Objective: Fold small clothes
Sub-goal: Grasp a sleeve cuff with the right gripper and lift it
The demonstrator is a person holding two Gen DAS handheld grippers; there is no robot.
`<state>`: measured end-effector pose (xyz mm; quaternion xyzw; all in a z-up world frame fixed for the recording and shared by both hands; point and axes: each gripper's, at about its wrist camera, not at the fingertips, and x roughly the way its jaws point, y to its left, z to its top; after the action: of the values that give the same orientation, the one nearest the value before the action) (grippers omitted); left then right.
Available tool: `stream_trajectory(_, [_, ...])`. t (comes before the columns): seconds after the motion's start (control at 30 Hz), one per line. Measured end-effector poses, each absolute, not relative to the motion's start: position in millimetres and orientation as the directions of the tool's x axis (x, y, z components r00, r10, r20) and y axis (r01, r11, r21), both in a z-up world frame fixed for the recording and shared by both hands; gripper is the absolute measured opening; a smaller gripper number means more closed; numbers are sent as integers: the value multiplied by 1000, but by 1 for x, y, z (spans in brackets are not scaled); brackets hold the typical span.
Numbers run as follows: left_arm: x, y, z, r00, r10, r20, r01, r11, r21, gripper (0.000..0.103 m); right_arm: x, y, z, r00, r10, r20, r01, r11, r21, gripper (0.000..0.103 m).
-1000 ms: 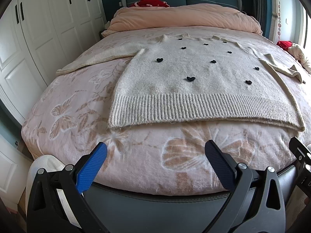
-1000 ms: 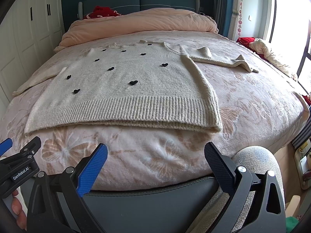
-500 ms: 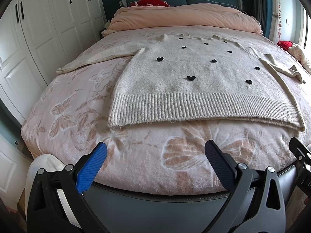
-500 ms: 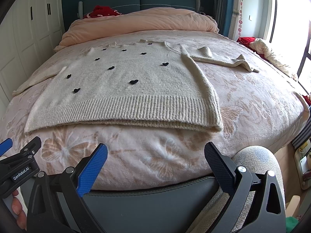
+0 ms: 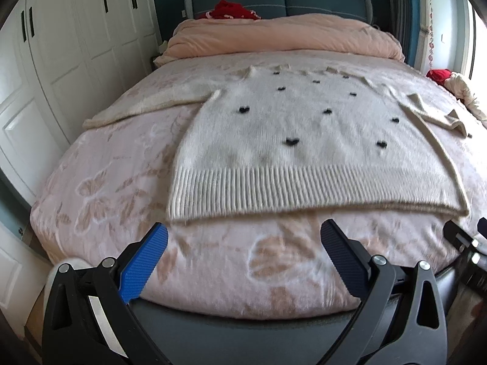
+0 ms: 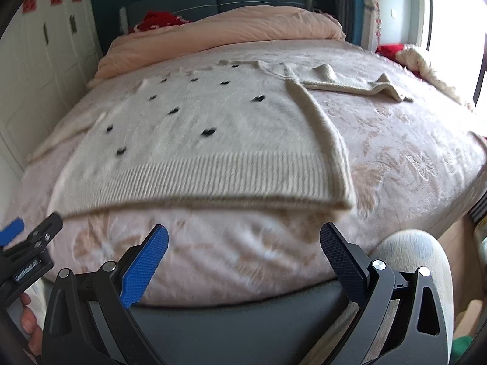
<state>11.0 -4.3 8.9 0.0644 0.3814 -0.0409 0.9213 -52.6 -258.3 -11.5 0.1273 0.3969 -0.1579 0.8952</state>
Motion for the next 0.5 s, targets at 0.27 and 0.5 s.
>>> stream_trajectory(0.27, [60, -21, 37, 706, -81, -703, 138, 990, 26, 98, 1, -463, 19, 623, -247, -742, 576, 787, 221, 98])
stream_trajectory(0.5, [93, -51, 31, 694, -92, -714, 161, 987, 29, 98, 51, -678, -17, 676, -153, -721, 697, 448, 560, 98])
